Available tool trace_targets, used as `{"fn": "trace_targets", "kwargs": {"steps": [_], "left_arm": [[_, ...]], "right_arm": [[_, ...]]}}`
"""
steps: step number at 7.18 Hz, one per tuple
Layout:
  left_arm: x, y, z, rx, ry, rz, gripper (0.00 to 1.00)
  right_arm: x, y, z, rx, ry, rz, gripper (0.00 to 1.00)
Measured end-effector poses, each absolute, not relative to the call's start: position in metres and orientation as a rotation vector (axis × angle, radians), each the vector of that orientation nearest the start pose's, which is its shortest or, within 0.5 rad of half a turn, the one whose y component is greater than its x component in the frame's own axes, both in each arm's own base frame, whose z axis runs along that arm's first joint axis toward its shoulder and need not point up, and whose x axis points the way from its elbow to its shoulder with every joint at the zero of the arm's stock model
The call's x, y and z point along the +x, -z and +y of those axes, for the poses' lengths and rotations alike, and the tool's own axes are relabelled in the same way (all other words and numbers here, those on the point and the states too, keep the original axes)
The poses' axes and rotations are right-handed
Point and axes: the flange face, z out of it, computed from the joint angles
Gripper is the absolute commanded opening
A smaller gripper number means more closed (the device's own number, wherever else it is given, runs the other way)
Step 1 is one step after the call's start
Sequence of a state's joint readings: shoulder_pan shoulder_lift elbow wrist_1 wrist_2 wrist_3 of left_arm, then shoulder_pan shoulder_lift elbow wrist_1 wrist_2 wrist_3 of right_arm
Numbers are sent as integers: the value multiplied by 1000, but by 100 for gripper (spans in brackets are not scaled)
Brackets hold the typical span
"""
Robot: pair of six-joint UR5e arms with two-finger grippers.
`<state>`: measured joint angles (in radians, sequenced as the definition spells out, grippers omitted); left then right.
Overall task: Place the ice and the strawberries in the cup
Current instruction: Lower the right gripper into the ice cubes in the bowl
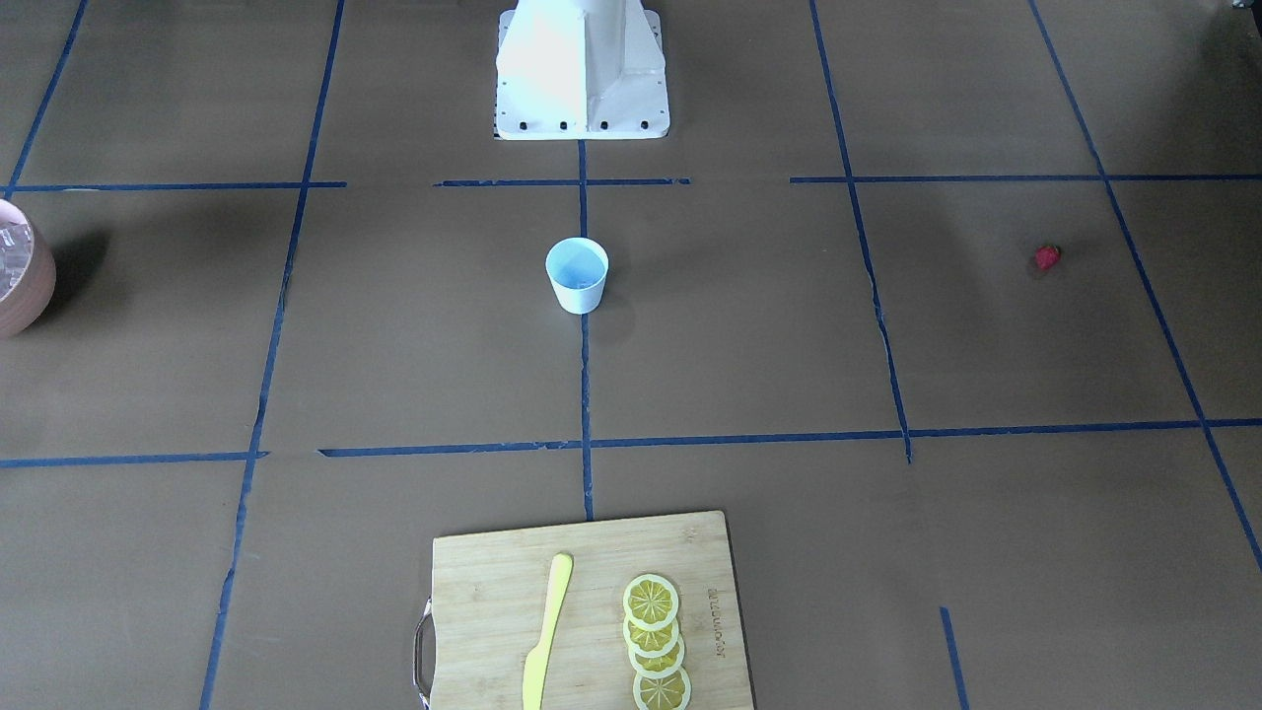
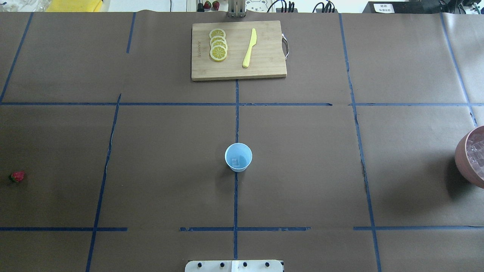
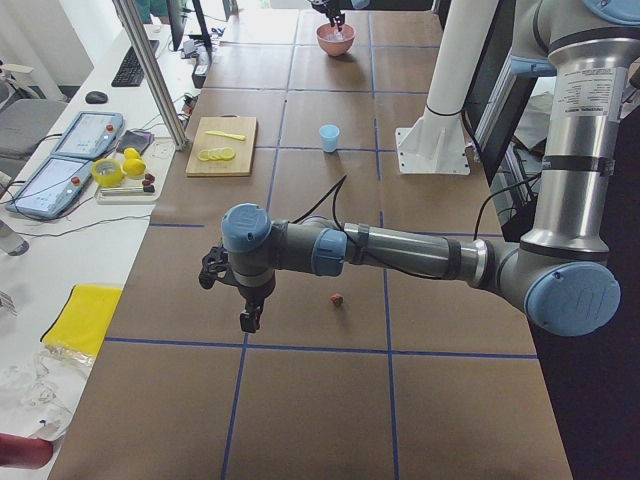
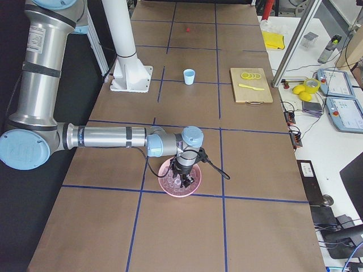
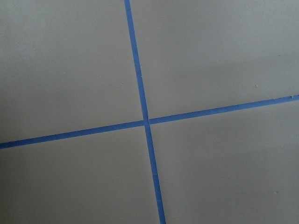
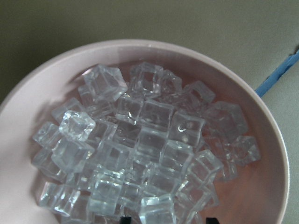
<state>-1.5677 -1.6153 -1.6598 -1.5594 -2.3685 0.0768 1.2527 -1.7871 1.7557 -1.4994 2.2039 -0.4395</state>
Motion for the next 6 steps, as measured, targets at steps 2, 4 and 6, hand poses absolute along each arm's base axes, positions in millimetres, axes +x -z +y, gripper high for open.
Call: {"fn": "trace_targets", "kwargs": {"steps": [2,4,6], "left_arm": [[-60,-592,-515,145,-124,792,100],[-61,-592,-515,145,-123,792,100],[-61,-592,-515,144,-123,792,100]], "right_arm": [[-59,-667,-407,74,751,-644,61],[-61,-671,-406,66,753,-644,61],[-62,-672,-406,64,756,-638,61]]}}
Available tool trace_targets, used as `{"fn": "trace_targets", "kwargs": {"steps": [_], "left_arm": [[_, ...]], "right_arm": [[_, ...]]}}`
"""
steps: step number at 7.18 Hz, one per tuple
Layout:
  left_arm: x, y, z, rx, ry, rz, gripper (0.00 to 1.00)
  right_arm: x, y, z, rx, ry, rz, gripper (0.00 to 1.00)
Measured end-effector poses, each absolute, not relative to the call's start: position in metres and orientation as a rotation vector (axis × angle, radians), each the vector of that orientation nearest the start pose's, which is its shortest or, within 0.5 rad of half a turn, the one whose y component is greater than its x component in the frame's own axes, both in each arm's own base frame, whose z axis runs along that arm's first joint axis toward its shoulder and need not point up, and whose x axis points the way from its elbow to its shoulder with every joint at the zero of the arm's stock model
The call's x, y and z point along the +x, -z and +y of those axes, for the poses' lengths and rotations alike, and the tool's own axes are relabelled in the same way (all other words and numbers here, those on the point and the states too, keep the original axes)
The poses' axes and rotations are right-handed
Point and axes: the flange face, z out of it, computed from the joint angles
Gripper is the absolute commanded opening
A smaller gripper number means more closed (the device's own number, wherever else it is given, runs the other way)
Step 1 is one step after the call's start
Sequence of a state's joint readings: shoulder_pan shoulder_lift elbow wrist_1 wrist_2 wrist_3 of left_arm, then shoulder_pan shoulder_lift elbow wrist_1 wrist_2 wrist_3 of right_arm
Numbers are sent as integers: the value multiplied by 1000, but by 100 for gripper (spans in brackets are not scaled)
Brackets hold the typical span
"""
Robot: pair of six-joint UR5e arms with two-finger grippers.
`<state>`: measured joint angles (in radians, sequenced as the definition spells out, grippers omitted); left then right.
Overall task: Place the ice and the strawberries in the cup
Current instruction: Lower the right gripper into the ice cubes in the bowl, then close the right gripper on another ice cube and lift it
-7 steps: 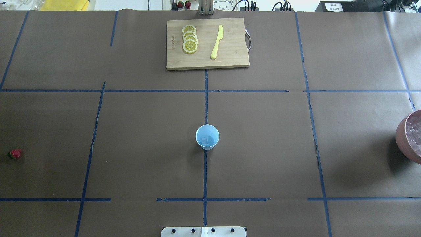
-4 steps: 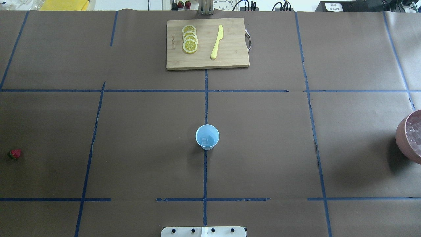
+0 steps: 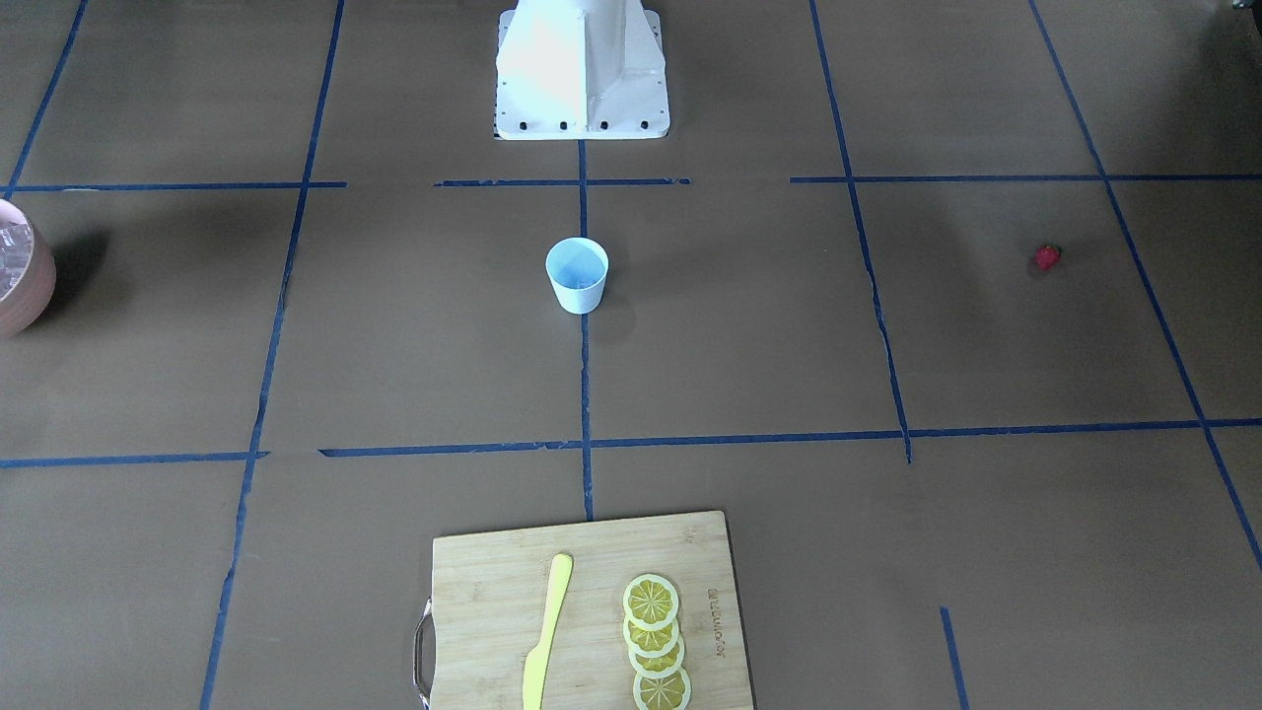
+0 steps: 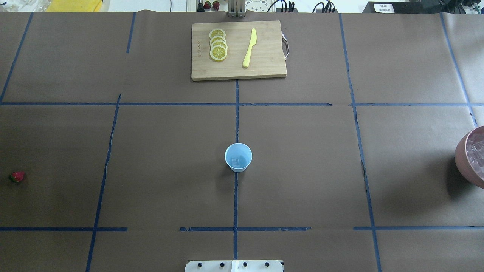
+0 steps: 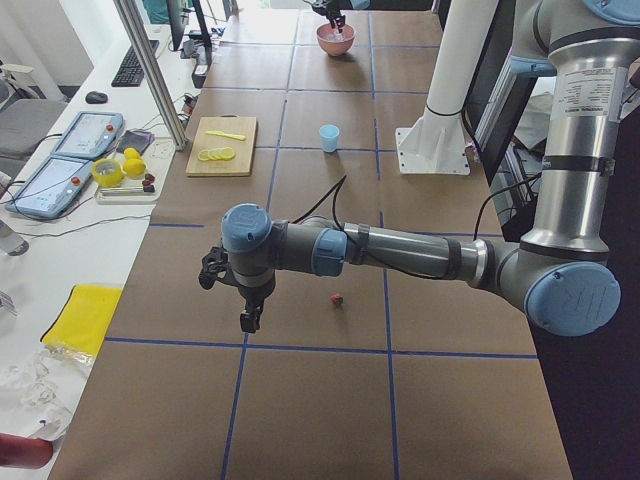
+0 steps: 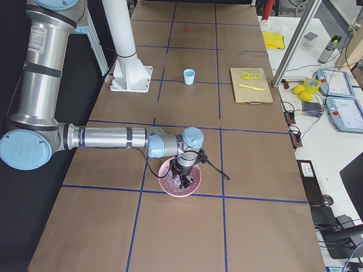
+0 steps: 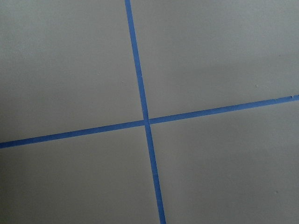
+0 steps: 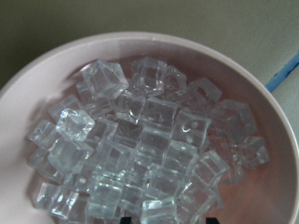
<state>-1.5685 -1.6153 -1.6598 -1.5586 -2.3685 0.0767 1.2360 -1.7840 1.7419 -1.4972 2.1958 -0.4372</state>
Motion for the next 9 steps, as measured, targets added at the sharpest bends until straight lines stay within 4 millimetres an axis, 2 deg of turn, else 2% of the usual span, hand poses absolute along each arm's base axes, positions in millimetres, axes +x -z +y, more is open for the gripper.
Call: {"fn": "trace_targets", "kwargs": {"steps": [6,8,9], "left_arm": [[-61,-592,-515,145,-125,794,100],[-60,-592,-515,145,-125,794,100],[-60,-592,-515,145,-125,794,100]], "right_arm": [[-68,-673,-416,63,766,-629,60],[-68,-673,-416,63,766,-630,53],[-68,-673,-416,64,766,-630,46]]}}
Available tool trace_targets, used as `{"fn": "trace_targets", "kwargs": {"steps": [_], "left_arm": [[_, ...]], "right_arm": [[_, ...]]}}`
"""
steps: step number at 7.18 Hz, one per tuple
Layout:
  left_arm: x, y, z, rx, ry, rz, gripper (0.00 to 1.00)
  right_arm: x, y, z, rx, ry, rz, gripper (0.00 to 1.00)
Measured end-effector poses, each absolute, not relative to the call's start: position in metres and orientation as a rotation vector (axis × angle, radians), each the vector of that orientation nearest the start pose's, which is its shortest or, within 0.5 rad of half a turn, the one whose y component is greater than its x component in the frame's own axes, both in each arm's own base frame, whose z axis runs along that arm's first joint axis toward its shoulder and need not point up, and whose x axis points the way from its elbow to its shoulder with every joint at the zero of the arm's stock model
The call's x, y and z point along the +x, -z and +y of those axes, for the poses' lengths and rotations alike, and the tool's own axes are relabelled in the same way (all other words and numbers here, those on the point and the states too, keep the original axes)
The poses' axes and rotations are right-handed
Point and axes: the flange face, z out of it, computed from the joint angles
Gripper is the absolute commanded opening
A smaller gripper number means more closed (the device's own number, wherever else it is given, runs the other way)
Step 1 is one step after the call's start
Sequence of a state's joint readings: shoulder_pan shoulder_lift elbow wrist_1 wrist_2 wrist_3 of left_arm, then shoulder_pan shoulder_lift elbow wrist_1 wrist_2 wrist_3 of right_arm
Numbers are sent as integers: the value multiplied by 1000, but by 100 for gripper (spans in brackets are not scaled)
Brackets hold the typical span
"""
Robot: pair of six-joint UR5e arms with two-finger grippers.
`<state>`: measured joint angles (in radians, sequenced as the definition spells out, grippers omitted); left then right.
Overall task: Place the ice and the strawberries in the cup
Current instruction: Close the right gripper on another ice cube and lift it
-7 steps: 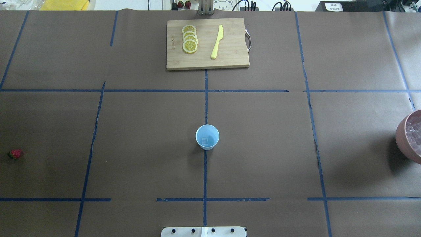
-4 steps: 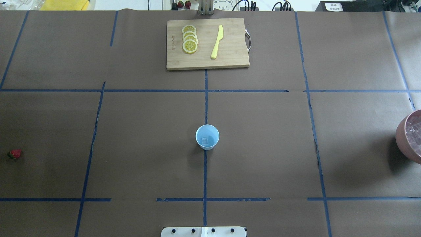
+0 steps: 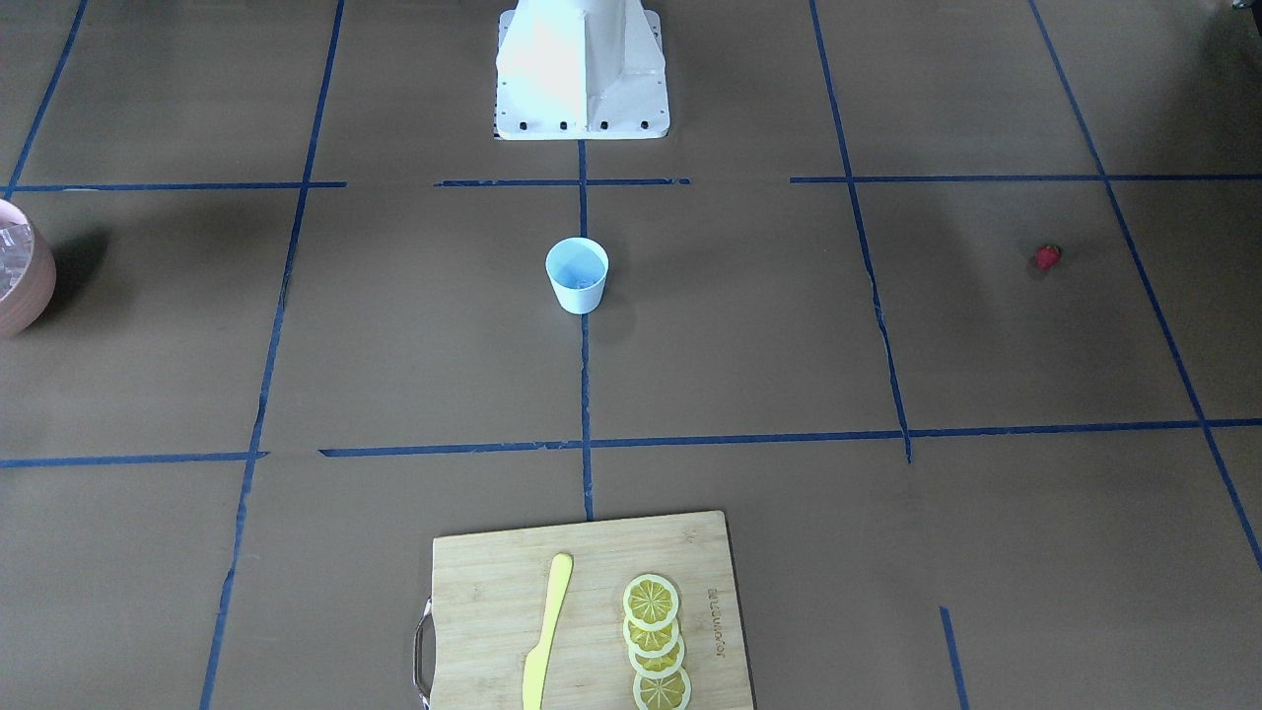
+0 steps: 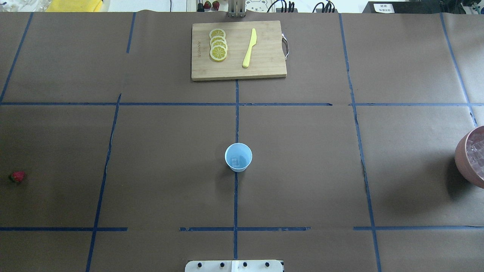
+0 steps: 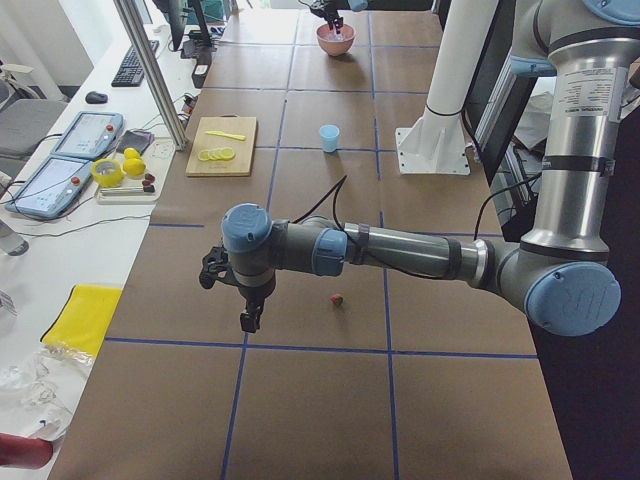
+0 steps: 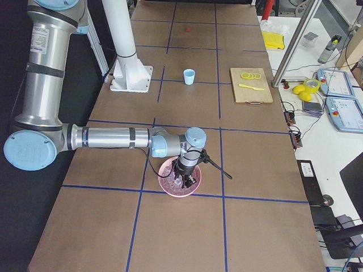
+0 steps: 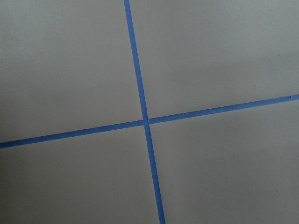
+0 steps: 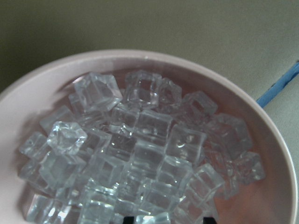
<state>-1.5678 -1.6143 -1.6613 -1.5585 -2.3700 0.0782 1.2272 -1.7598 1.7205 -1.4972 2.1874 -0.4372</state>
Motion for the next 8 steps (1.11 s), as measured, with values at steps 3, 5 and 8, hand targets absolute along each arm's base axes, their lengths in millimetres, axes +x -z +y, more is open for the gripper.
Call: {"fn": "trace_targets", "kwargs": {"steps": [3,5,8], "left_arm": [[-61,-591,-515,146,-125,794,100],[-60,-590,-515,147,-126,794,100],[-61,-588,-515,150,-126,794,100]], "right_arm": [[-68,-673,-414,65,767,-631,2],[-67,-674,-412,67,771,-629,0],[-63,-661,-411,93,774,-627,0]]}}
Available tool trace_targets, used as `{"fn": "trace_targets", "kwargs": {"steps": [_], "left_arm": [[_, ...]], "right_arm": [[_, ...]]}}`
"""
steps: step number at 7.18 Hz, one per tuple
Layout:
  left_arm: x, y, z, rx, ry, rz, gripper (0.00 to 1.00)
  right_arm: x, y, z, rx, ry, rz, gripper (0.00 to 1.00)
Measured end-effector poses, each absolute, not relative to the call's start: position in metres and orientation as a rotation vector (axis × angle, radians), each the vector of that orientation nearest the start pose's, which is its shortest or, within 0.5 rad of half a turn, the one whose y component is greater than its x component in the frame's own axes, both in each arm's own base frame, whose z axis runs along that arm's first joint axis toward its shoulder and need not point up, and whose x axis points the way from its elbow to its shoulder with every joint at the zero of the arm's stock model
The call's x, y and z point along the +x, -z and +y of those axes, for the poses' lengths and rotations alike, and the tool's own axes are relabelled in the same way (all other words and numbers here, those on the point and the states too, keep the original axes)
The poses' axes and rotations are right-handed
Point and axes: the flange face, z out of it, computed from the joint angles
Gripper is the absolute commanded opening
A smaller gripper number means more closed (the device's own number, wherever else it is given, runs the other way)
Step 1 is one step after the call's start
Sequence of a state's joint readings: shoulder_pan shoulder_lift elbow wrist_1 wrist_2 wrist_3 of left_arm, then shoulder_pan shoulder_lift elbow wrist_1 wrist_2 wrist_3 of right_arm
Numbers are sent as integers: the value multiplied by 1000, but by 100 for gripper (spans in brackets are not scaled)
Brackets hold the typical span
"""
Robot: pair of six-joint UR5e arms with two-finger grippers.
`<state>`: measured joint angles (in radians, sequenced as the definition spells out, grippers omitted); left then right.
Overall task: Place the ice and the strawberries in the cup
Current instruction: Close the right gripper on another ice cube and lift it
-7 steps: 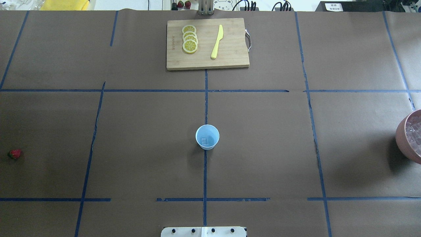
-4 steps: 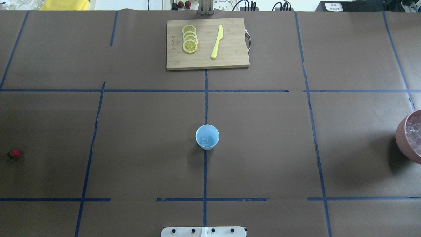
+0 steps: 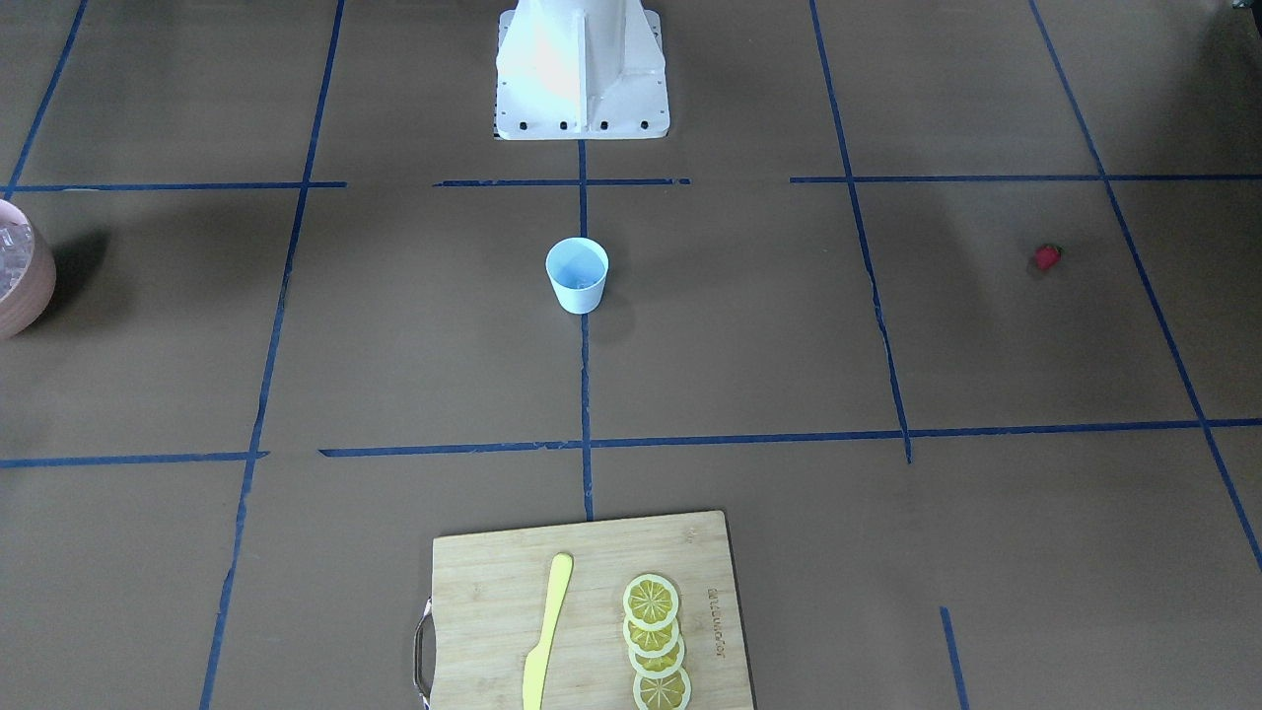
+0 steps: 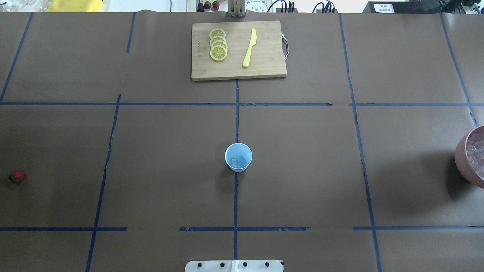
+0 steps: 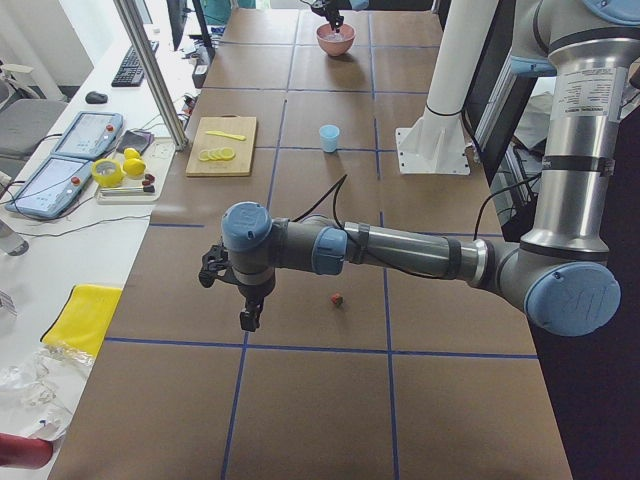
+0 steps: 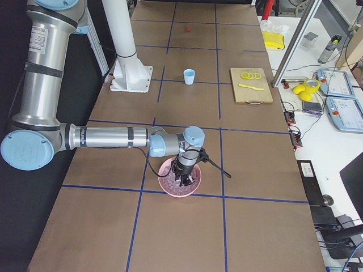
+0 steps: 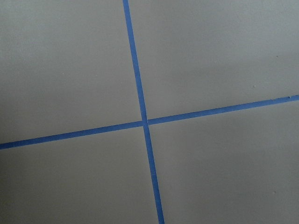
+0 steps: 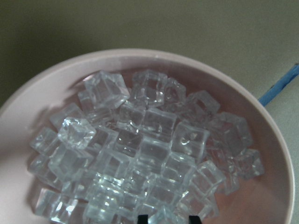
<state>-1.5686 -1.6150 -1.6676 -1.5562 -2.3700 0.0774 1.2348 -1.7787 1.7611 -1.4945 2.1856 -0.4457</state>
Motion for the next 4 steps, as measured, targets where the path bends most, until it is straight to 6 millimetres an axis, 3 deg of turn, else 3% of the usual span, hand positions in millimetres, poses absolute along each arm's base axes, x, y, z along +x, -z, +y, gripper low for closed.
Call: {"fn": "trace_targets", "kwargs": {"steps": [2,4], "left_arm": [[-61,-587,-514,149,-126,794,100],[-60,-588,-511,146,-125,794,100]], "right_arm": [[-44,-626,-409,144,744,-625,0],[-29,-571,-419,175,699,-627,0]]}}
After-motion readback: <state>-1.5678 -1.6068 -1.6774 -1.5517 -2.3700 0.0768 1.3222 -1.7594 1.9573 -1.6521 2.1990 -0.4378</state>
